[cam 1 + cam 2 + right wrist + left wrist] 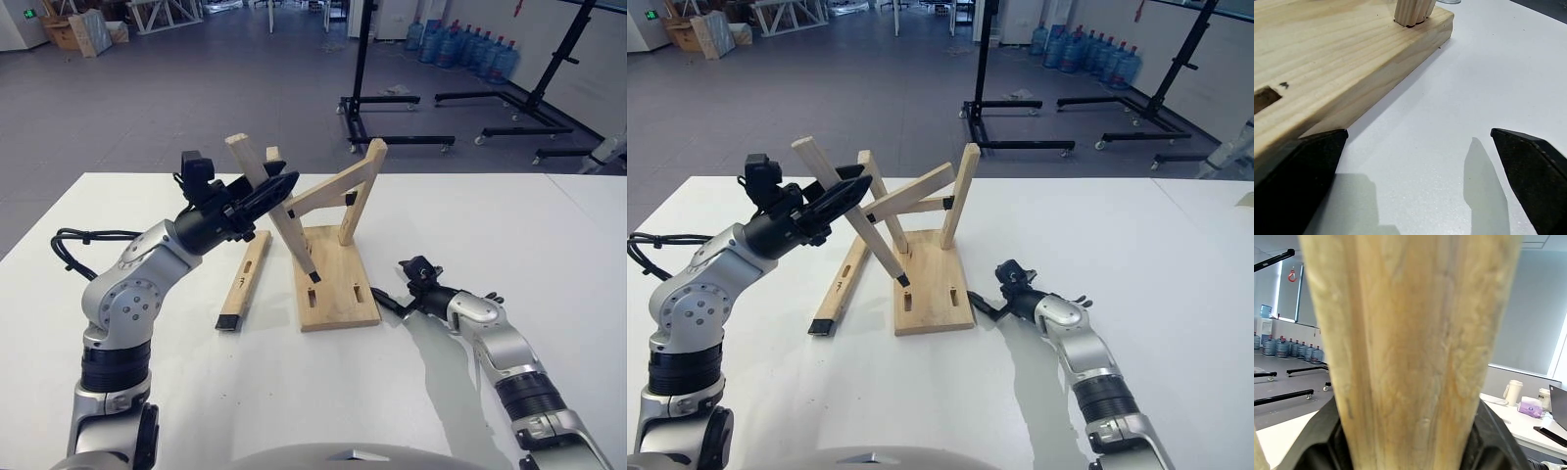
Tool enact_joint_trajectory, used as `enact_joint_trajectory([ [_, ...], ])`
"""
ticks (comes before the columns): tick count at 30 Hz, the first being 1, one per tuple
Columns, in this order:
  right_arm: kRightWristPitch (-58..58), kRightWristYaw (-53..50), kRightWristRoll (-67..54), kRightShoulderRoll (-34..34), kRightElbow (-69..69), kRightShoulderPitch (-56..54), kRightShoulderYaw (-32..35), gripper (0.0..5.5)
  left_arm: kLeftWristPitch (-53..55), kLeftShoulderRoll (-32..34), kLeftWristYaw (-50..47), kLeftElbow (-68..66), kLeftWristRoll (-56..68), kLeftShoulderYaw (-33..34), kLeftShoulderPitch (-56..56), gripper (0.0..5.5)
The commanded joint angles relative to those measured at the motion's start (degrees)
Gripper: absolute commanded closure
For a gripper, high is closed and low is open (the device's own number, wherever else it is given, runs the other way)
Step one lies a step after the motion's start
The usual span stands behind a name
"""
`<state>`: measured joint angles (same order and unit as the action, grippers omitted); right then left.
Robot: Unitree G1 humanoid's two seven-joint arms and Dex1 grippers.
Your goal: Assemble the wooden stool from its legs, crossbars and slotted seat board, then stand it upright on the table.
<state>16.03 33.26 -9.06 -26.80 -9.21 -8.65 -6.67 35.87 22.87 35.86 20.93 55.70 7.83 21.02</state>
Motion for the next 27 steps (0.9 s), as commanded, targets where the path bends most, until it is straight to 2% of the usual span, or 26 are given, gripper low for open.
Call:
enact_joint_trajectory([
  [1,2.9,-0.8,-0.1,-0.4,3.3,0.7,1.8,0.10,0.5,2.3,3.0,-0.9,-0.8,-0.1,1.0,3.46],
  [5,4.9,-0.1,-2.6,-3.9,3.9,0.2,8.6,0.10,0.3,4.0,6.5,-3.2,-0.3,0.7,3.7,3.46],
  [10,4.9,-0.1,-3.6,-6.3,1.3,-0.6,13.8,0.10,-5.4,3.7,11.0,-8.2,-8.6,-3.2,7.1,3.46],
  [14,5.4,-0.3,-4.6,-4.8,1.9,-0.2,14.3,0.10,-15.4,3.3,13.6,-8.1,-18.6,-6.8,2.6,3.46],
  [19,5.5,-1.1,-4.9,-3.0,2.0,1.0,14.1,0.10,-8.8,0.8,16.9,-10.1,-6.9,-2.7,2.2,3.46],
  [22,5.7,-1.0,-4.6,-2.6,1.5,0.4,13.7,0.10,-7.1,-1.4,18.2,-10.7,-2.9,-2.7,2.0,3.46],
  [27,5.8,-0.7,-4.1,-1.8,0.9,-0.8,12.5,0.10,-11.2,-1.4,25.5,-16.7,-6.3,-3.8,1.3,3.46],
])
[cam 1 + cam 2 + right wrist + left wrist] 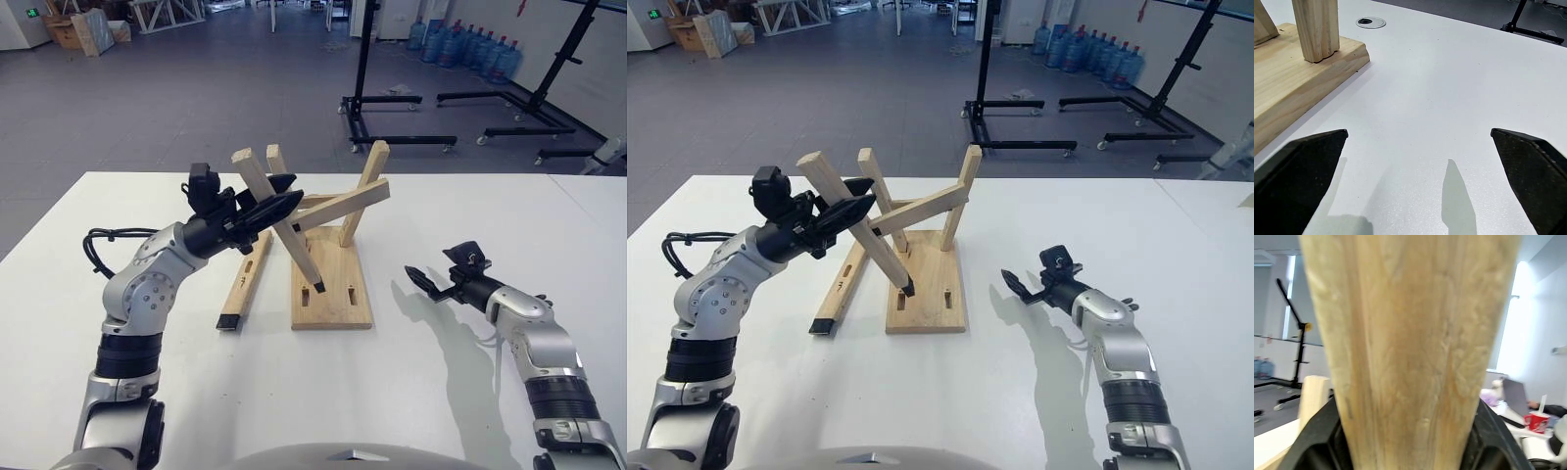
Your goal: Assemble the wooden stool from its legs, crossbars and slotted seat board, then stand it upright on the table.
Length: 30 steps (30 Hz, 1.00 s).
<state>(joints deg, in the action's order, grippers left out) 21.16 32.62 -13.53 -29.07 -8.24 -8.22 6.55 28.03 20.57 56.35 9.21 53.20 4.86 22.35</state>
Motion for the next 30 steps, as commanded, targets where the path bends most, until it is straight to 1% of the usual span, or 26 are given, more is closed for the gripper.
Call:
enact_joint_trajectory([
  [1,0.5,0.1,0.5,0.5,-0.5,-1.5,-1.0,0.10,-5.1,1.3,6.8,-7.2,-5.6,-1.3,0.2,3.46],
  [5,0.4,0.5,0.7,0.8,-1.7,-2.7,-1.7,0.10,-11.5,0.3,13.0,-16.1,-11.5,-2.8,2.5,3.46],
  [10,0.2,0.9,0.9,1.0,-2.8,-4.0,-2.7,0.10,-13.9,-2.0,15.7,-21.9,-13.6,-3.3,4.6,3.46],
  [14,0.1,0.9,0.9,1.1,-3.1,-4.1,-3.1,0.10,-15.1,-2.4,17.4,-23.8,-15.5,-3.7,4.6,3.46],
  [26,-0.4,0.7,0.9,1.9,-3.1,-3.7,-3.6,0.10,-13.9,-1.1,19.7,-24.3,-16.7,-3.0,5.9,3.46],
  [30,-0.5,0.7,0.9,2.0,-3.2,-3.7,-3.7,0.10,-16.4,-1.4,20.7,-25.7,-19.2,-4.4,4.6,3.46],
])
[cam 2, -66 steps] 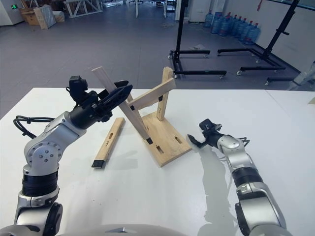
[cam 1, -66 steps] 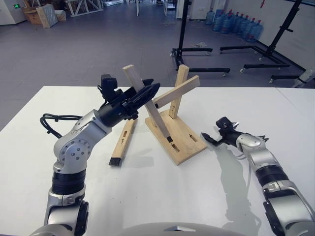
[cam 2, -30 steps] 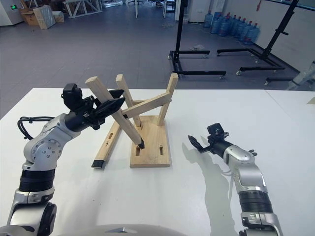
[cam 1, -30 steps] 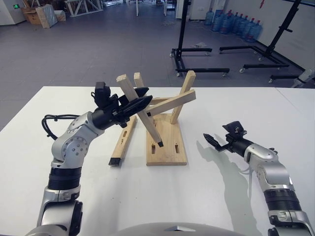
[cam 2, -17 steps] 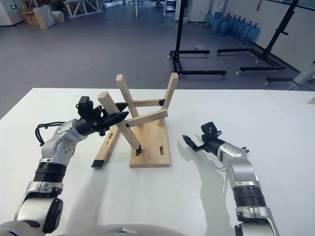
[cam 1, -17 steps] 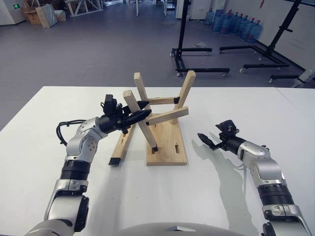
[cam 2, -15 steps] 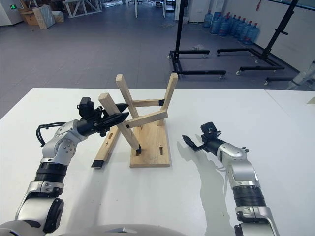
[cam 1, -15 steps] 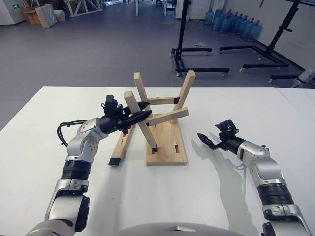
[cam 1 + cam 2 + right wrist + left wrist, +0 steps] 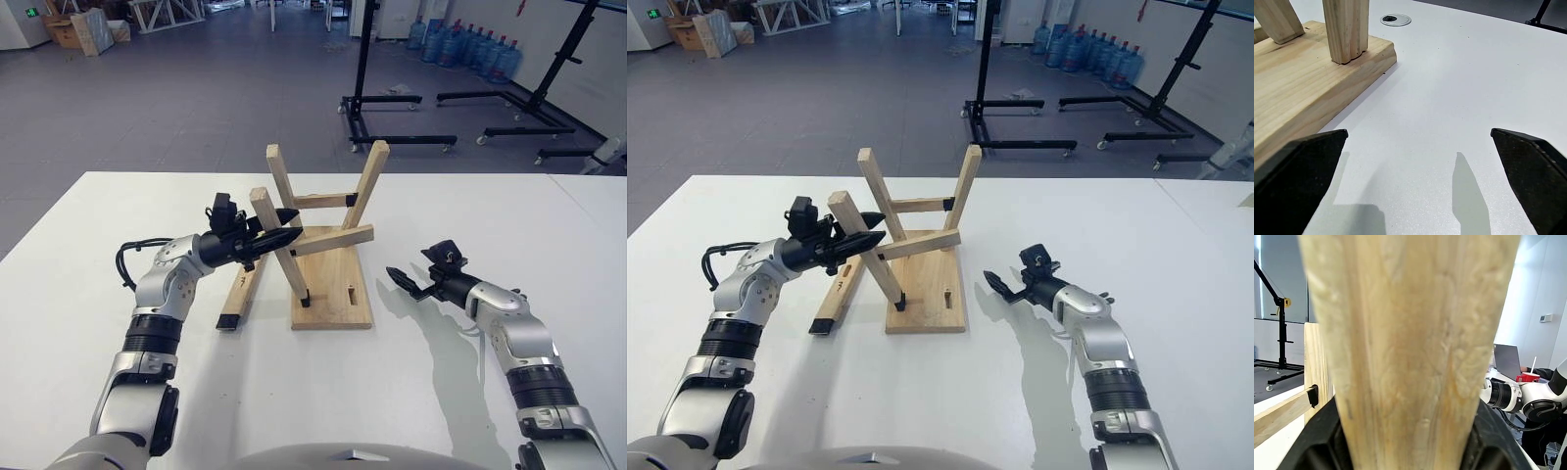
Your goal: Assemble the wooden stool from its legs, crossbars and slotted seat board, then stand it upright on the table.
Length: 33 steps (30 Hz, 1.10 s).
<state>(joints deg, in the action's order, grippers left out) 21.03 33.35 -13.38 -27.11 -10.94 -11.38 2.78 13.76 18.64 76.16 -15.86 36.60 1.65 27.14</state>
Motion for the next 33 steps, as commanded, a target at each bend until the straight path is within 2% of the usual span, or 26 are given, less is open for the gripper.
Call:
enact_joint_trajectory([
  [1,-0.4,0.0,0.7,0.0,-0.5,-0.5,0.0,0.10,-3.2,0.4,1.3,-1.3,-3.5,-1.7,-0.4,3.46],
  [7,-0.2,-0.1,0.6,0.2,0.2,0.1,-0.1,0.10,-7.6,1.5,3.3,-2.2,-7.5,-4.4,-0.4,3.46],
  [14,-0.1,-0.4,0.6,1.4,0.2,0.4,-0.8,0.10,-12.4,3.7,3.7,0.5,-13.8,-11.2,-5.8,3.46],
  [23,0.4,-1.6,0.1,3.2,1.5,2.1,-0.6,0.10,-8.3,5.6,2.2,3.3,-13.4,-17.0,-10.4,3.46],
  [25,0.4,-1.8,0.1,3.5,1.5,2.3,-0.6,0.10,-4.2,5.4,1.0,4.1,-10.7,-16.7,-10.0,3.46],
  [33,0.0,-1.9,0.3,4.0,1.2,2.5,-0.5,0.10,-7.7,6.3,-0.5,3.7,-13.1,-18.1,-9.2,3.46],
])
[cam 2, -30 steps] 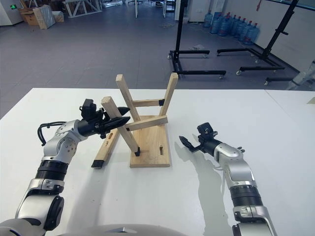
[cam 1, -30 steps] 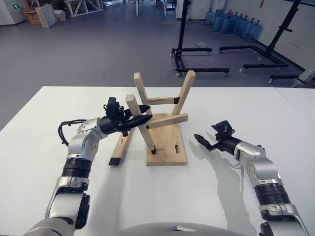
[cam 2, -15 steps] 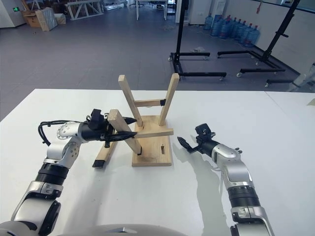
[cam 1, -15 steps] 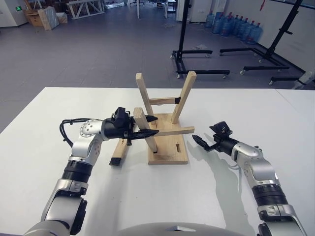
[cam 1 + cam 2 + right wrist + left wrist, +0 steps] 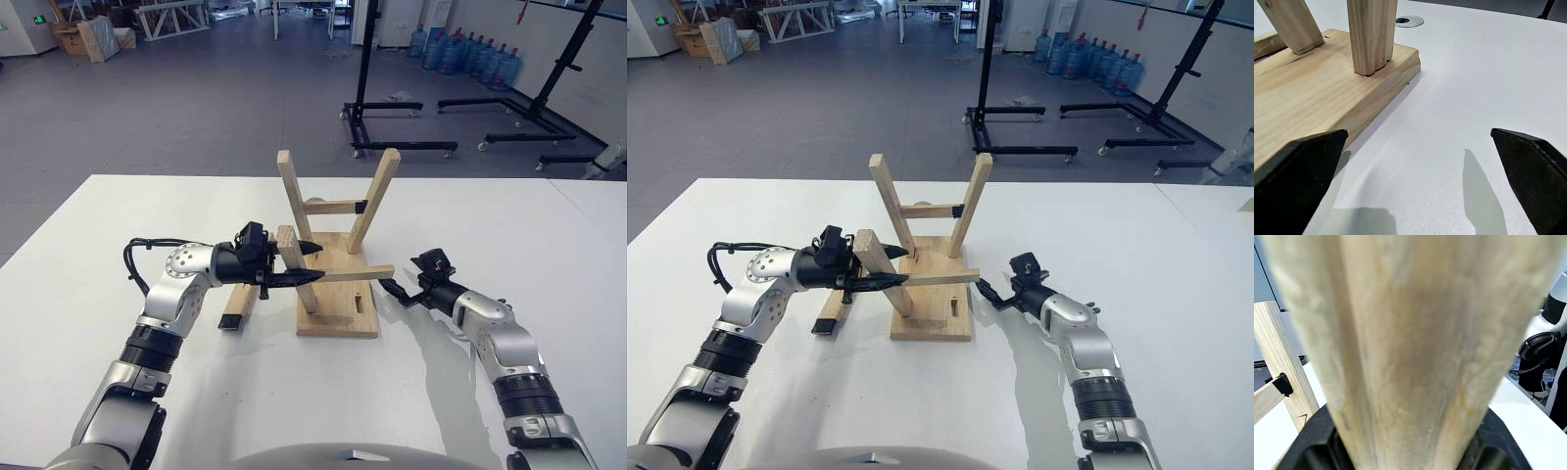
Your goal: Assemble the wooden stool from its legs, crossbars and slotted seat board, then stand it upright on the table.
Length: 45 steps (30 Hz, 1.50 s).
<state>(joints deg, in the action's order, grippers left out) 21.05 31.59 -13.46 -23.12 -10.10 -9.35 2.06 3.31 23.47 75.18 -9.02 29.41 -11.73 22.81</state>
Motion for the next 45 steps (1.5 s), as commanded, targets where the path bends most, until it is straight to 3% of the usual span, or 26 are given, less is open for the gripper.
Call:
enact_joint_trajectory([
  [1,0.0,-0.2,0.4,0.0,0.3,0.5,0.3,0.10,1.6,1.5,0.4,-3.0,-6.4,-4.8,-5.0,3.46],
  [8,0.1,-0.2,0.3,-0.1,0.5,0.8,0.5,0.10,-8.7,2.7,0.0,-5.0,-11.3,-7.1,-6.2,3.46],
  [12,0.1,-0.1,0.3,-0.1,0.4,0.8,0.5,0.10,-8.4,2.6,-0.5,-6.1,-11.7,-7.4,-6.3,2.58],
  [18,0.0,-0.1,0.4,0.2,0.1,0.5,0.3,0.10,-7.1,1.7,-1.1,-5.9,-10.9,-5.1,-5.2,1.73],
  [30,-0.3,-0.6,0.8,1.2,0.3,0.7,-0.6,0.10,-8.3,6.7,2.3,-6.6,-13.4,-2.5,-5.8,0.11],
  [36,-1.1,-1.7,0.6,0.5,0.8,2.6,1.3,0.10,3.1,11.8,-4.1,0.9,-5.0,9.7,-5.3,0.11],
  [40,-1.6,-2.6,0.1,-0.3,0.8,3.2,3.6,0.10,20.7,10.3,-28.0,6.6,-4.8,18.8,-3.2,0.11],
  [42,-1.0,-3.3,-0.6,-0.9,2.8,4.7,5.7,0.10,38.8,6.0,-44.6,15.2,-5.2,22.3,-3.2,0.11],
  [45,-0.1,-4.8,-1.3,-0.8,5.9,7.1,8.0,0.10,58.0,5.1,-56.0,27.4,-9.5,18.7,-4.0,0.11],
])
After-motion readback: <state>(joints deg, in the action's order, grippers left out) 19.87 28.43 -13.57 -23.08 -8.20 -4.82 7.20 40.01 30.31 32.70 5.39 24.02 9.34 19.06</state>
